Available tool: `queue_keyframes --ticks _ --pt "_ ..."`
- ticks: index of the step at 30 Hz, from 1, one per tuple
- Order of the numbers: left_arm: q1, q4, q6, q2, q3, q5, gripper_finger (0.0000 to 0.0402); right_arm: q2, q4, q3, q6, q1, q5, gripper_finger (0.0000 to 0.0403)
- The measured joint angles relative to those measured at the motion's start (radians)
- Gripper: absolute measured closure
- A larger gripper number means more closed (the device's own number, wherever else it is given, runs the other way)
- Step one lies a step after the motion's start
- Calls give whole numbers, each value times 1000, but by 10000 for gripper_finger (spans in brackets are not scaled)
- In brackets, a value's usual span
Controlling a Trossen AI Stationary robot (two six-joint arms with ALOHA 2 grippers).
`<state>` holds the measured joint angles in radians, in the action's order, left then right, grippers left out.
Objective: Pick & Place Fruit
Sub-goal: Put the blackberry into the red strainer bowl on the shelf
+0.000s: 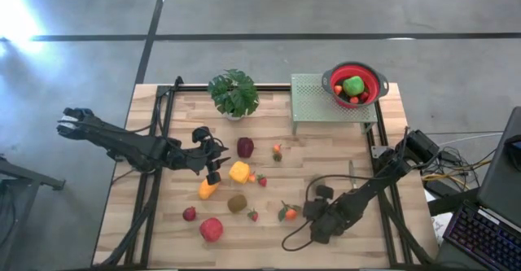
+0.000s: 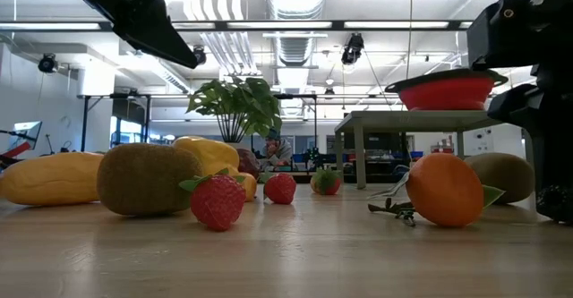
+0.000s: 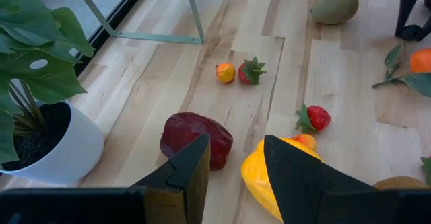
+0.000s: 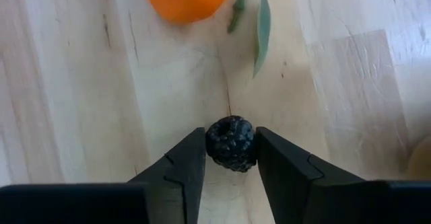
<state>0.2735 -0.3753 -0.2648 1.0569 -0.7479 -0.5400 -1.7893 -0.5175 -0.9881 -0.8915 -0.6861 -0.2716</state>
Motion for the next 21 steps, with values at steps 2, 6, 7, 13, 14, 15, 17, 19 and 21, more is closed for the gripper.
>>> queue_keyframes --ticks 2,6,7,13,14,15,17,19,21 --pt "0 0 0 0 0 0 255 5 -3 -17 31 1 0 292" --pt "0 0 0 0 0 0 255 36 -71 -65 93 22 7 300" --pt "0 0 0 0 0 0 255 45 -102 -80 106 30 7 300" --pt "0 0 0 0 0 0 255 122 -296 -159 186 86 -48 281" --pt "0 0 0 0 0 0 255 136 -328 -169 199 96 -67 280" --pt "0 0 0 0 0 0 255 154 -355 -179 214 107 -82 282" --pt "0 0 0 0 0 0 255 196 -408 -193 232 128 -113 288" --pt "0 0 0 0 0 0 255 242 -467 -206 252 154 -145 296" --pt "0 0 0 0 0 0 255 293 -522 -215 260 182 -176 301"
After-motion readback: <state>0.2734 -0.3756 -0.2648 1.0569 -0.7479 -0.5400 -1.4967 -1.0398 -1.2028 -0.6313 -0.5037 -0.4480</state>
